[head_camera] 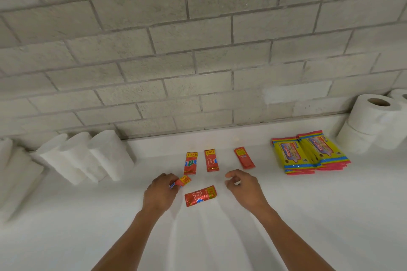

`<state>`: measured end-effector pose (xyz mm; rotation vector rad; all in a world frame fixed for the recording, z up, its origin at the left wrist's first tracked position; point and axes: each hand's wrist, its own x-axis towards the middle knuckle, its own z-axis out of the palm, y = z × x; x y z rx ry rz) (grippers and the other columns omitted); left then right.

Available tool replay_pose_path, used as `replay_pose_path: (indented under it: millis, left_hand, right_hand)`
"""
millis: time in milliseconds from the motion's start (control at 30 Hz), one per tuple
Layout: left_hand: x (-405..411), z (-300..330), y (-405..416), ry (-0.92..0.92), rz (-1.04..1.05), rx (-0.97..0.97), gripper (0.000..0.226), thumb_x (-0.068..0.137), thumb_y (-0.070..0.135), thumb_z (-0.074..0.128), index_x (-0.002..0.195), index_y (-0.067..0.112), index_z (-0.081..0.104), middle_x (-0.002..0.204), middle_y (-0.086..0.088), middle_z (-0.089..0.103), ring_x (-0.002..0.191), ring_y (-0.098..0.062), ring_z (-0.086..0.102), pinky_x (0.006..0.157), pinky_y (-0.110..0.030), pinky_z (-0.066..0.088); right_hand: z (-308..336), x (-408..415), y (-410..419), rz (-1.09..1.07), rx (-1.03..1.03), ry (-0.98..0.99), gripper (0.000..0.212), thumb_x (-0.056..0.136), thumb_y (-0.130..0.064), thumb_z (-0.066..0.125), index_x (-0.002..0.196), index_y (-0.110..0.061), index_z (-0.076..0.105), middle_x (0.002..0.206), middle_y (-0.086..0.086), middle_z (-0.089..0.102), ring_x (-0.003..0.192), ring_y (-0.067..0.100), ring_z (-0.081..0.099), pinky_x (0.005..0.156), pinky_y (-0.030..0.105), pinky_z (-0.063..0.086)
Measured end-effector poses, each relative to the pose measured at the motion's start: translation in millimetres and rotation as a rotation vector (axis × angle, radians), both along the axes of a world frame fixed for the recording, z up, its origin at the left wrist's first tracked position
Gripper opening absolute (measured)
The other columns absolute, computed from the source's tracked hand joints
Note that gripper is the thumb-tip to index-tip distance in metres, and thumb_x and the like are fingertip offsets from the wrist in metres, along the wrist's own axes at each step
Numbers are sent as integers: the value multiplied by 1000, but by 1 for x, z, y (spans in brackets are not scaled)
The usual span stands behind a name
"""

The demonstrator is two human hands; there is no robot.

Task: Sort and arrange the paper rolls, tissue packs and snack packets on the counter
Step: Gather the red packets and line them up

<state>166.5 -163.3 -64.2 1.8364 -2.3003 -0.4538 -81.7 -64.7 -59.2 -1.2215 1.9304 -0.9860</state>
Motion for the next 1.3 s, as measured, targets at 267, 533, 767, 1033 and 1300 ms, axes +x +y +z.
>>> replay_pose_path:
  millis: [267,533,767,1033,1300]
  left_hand:
    - [-35,40,48,644,93,111,11,91,29,69,102,33,68,96,5,73,77,-9,71,64,-18,54]
    - [-78,63,98,1001,35,160,33,84,16,77,104,40,67,85,4,73,78,-11,70,64,-20,56]
    - [-86,54,105,924,4,159,50,86,17,76,121,46,56,99,20,69,85,-3,69,68,-15,55]
    - [-54,12,86,715,122,160,31,93,20,66,118,37,62,101,12,71,97,-9,66,81,-14,52]
    - [-33,-16,76,649,193,146,24,92,26,68,115,33,65,102,10,70,90,-9,68,70,-9,50]
  right_hand:
    - [16,6,16,30,-39,-205,13,89,-28,70,102,-26,72,91,-8,65,85,12,64,77,25,53]
    - [51,13,34,195,-2,-670,19,96,-29,63,108,-18,71,100,7,75,86,19,72,81,34,60]
    - [41,-4,15,64,16,-698,18,98,-20,59,111,-12,69,99,9,77,90,27,75,85,44,60]
    - [16,-30,-48,-46,136,-412,13,99,-13,54,104,-20,64,108,8,69,95,22,70,82,42,61]
    - [2,-32,-101,-33,143,-83,19,97,-13,58,112,-7,69,102,9,71,92,23,71,83,41,60]
